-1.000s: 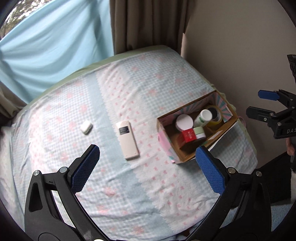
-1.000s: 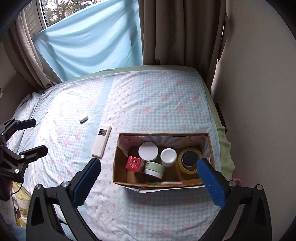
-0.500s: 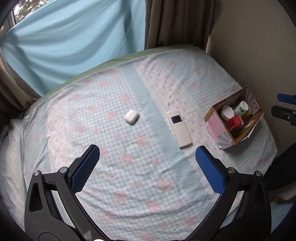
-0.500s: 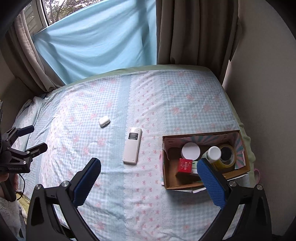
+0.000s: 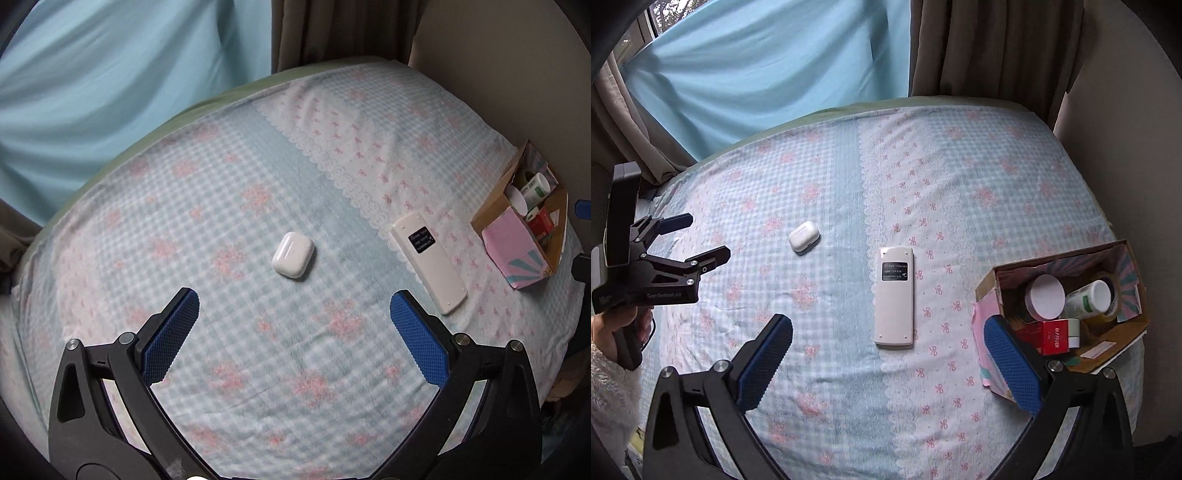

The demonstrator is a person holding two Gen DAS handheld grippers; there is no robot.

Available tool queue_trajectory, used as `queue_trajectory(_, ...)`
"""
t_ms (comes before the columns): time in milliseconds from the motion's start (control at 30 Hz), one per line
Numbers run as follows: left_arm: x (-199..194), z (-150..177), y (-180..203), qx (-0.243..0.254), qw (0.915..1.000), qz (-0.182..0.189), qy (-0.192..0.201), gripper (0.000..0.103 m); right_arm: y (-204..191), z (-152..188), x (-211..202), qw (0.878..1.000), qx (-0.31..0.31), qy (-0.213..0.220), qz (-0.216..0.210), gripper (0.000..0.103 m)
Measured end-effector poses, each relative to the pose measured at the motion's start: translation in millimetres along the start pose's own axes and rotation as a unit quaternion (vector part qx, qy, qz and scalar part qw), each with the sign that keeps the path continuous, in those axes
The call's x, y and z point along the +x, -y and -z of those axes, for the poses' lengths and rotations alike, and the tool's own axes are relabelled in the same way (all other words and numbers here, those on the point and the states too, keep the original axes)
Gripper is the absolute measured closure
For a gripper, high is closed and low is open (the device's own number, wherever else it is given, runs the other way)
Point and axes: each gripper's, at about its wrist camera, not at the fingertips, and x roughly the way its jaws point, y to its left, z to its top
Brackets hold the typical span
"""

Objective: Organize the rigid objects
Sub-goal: 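Move both tools back toward the earbud case and remote on the bed, then grasp the white earbud case with left tool while right tool grasps the white remote, then carry the earbud case with left tool while right tool carries the remote to the box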

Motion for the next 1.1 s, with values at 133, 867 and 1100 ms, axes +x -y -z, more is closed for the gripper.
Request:
queue_trajectory(133,64.8,-6.0,-3.4,0.023,0.9996,0.007,-0.016,0.000,2.2,-6.5,53.7,1.000,0.012,-0.022,0.000,0.001)
queue_trajectory(867,202.0,-13.8,-0.1,0.080,0.9950,0.045,-0.038,0.031,15.1,-2.1,225.3,0.991,0.046,-0.120,0.036,0.031)
queue_trajectory(1100,193.1,-14.0,-10.3,0.089,0.9943,0.046,-0.037,0.061,0.1,-8.5,236.3,0.989,0.013,-0.127,0.072,0.050)
